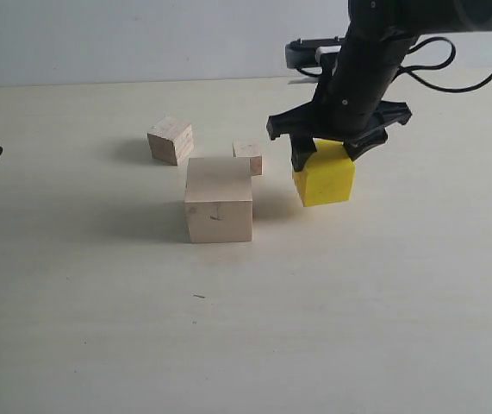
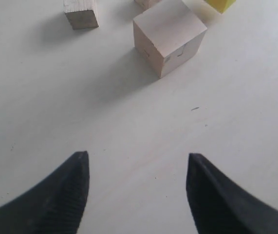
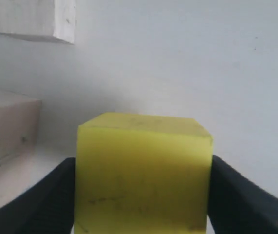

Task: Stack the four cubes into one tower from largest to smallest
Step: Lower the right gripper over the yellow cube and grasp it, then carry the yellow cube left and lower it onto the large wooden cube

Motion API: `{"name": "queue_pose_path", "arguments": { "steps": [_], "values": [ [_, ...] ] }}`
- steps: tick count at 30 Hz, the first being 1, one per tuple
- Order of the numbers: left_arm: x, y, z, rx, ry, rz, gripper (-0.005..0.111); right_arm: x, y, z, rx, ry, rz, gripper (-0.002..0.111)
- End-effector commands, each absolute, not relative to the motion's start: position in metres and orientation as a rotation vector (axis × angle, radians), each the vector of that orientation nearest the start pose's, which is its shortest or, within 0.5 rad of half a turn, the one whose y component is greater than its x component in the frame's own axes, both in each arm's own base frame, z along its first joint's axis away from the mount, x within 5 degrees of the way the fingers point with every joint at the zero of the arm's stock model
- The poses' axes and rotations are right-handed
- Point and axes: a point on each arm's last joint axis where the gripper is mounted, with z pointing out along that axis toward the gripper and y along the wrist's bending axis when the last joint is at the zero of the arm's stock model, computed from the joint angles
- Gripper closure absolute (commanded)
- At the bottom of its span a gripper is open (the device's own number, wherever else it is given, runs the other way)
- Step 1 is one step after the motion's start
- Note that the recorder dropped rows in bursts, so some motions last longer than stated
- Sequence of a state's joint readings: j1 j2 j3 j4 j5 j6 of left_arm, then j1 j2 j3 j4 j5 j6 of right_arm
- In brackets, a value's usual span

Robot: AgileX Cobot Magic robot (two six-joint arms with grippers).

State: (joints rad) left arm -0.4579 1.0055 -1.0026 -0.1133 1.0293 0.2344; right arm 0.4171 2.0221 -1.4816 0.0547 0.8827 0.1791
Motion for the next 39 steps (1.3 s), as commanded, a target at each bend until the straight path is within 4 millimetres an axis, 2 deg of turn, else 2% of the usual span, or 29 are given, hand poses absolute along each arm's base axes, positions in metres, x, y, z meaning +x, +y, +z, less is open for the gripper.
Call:
{"name": "queue_pose_path", "arguments": {
  "steps": [1,4,7,13,17,21,23,30,32,36,39],
  "values": [
    [0.160,-0.087,0.352,0.814,2.382,-0.232,0.049,0.363,0.166,0.224,-0.301,2.881,0.186,0.108],
    [0.160,-0.087,0.352,0.814,2.384,-0.232,0.049,0.350,0.166,0.246,-0.276,2.899,0.262,0.108],
    [0.160,-0.087,0.352,0.814,2.384,-0.232,0.049,0.335,0.175,0.262,-0.309,2.898,0.299,0.108],
    [0.160,-0.087,0.352,0.814,2.384,-0.232,0.049,0.306,0.218,0.278,-0.357,2.872,0.333,0.108],
    [0.159,-0.087,0.352,0.813,2.384,-0.234,0.049,0.310,0.235,0.289,-0.290,2.882,0.346,0.108],
    [0.159,-0.087,0.352,0.813,2.384,-0.237,0.049,0.329,0.243,0.299,-0.230,2.878,0.280,0.108],
    [0.159,-0.087,0.352,0.813,2.384,-0.237,0.049,0.339,0.250,0.294,-0.228,2.876,0.272,0.108],
    [0.159,-0.088,0.352,0.810,2.386,-0.242,0.049,0.351,0.266,0.266,-0.204,2.926,0.350,0.108],
    [0.159,-0.088,0.352,0.809,2.384,-0.242,0.049,0.353,0.271,0.262,-0.187,2.916,0.403,0.108],
    [0.160,-0.088,0.353,0.804,2.372,-0.243,0.049,0.358,0.272,0.253,-0.174,2.918,0.380,0.108],
    [0.160,-0.088,0.353,0.802,2.373,-0.244,0.049,0.359,0.273,0.254,-0.160,2.902,0.393,0.108]
  ]
}}
